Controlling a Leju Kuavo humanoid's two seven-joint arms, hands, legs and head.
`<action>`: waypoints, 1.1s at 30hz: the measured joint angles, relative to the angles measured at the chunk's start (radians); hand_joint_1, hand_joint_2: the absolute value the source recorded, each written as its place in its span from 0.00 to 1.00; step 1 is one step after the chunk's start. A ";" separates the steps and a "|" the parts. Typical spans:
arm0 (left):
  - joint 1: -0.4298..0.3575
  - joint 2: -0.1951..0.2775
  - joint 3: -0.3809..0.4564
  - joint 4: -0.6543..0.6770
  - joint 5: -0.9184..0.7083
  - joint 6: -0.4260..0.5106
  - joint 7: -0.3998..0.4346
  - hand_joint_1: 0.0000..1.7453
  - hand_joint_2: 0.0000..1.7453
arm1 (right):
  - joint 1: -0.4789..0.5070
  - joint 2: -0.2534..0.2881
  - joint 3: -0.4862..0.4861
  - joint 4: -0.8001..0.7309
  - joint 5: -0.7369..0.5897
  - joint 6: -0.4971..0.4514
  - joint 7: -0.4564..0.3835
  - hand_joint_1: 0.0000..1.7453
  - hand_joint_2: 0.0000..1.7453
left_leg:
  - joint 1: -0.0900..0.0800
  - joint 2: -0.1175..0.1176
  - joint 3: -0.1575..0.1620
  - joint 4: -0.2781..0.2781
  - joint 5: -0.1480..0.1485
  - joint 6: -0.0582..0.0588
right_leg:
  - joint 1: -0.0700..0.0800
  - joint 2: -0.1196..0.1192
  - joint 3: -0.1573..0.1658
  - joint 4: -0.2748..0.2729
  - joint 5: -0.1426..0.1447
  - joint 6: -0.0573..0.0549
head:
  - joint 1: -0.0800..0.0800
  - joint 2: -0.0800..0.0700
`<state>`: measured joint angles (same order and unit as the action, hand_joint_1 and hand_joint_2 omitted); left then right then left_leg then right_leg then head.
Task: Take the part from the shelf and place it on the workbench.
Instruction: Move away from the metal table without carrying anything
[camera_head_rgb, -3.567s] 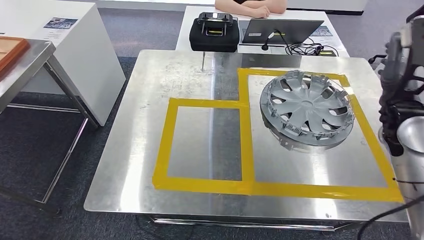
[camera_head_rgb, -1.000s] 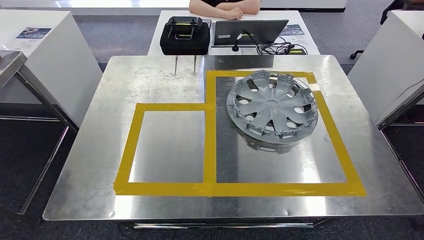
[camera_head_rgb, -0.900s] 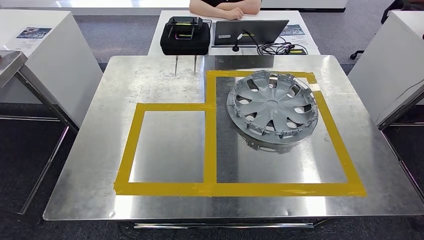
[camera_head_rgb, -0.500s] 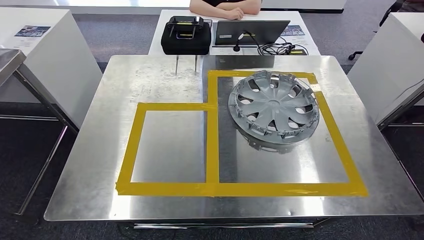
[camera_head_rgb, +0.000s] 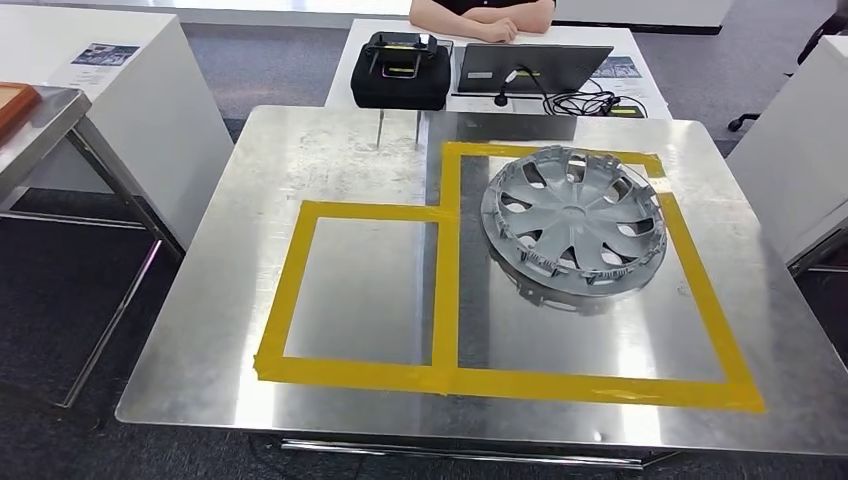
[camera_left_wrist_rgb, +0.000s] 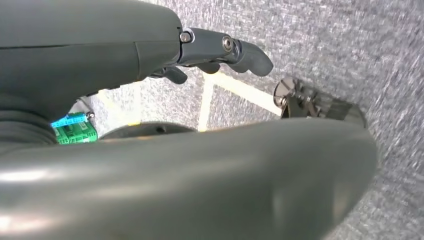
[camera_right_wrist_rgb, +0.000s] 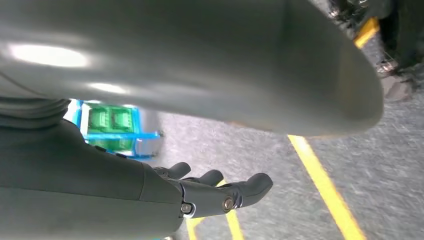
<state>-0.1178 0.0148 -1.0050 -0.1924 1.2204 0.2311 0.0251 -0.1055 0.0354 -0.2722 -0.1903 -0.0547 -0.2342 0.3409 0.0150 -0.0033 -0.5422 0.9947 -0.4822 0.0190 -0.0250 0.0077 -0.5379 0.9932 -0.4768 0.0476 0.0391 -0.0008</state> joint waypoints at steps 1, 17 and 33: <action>0.000 0.000 0.000 0.000 0.001 -0.001 0.001 0.00 0.00 | 0.000 0.000 0.002 0.000 0.003 0.004 -0.003 0.00 0.00 | 0.001 0.000 -0.003 0.001 -0.002 0.001 | 0.001 0.001 0.004 -0.001 0.002 -0.002 | -0.005 0.000; 0.000 0.052 0.000 0.001 0.045 -0.049 0.029 0.00 0.00 | 0.003 -0.014 0.064 0.000 0.048 0.054 -0.020 0.00 0.00 | 0.005 0.002 0.005 -0.011 0.011 0.007 | 0.000 0.000 0.001 0.007 -0.007 0.009 | -0.034 0.000; 0.000 0.054 0.001 0.002 0.037 -0.053 0.036 0.00 0.00 | 0.003 -0.021 0.087 0.000 0.052 0.054 -0.003 0.00 0.00 | 0.005 0.001 -0.034 0.027 0.008 -0.025 | 0.011 -0.005 -0.008 -0.004 0.015 -0.038 | -0.006 0.000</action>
<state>-0.1176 0.0683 -1.0043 -0.1901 1.2579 0.1779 0.0615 -0.1025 0.0147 -0.1850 -0.1900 -0.0031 -0.1806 0.3375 0.0205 -0.0020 -0.5758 1.0217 -0.4743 -0.0061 -0.0143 0.0028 -0.5458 0.9897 -0.4615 0.0100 0.0332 -0.0008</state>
